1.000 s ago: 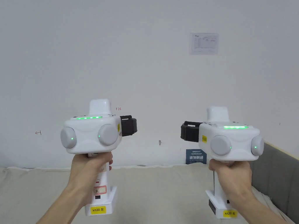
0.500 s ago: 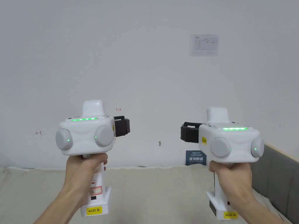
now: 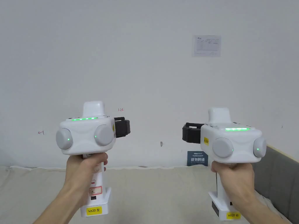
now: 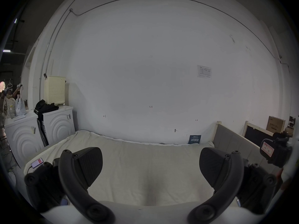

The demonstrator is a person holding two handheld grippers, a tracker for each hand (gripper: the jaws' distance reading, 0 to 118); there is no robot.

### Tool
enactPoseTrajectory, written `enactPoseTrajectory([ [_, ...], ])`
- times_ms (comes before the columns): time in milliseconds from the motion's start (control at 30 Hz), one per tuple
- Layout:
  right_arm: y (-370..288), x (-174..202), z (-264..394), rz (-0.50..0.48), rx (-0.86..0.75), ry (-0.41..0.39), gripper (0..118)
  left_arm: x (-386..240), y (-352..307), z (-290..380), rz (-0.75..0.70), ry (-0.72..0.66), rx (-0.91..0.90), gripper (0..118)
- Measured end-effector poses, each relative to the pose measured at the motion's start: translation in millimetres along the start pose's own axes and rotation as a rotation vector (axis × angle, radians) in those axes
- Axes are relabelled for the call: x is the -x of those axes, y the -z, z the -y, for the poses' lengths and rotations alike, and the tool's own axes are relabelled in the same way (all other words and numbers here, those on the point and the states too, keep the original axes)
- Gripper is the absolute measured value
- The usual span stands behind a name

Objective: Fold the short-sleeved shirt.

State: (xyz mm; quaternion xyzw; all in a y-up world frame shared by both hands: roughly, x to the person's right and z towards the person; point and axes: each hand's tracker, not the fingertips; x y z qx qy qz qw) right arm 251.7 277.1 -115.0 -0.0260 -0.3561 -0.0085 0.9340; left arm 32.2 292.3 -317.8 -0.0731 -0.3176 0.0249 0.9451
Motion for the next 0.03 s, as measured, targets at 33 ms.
enactPoseTrajectory([
  [33,-0.2,-0.1,-0.3,0.004,-0.002,-0.001,118,-0.1,-0.2,-0.2,-0.002,0.001,0.001,118],
])
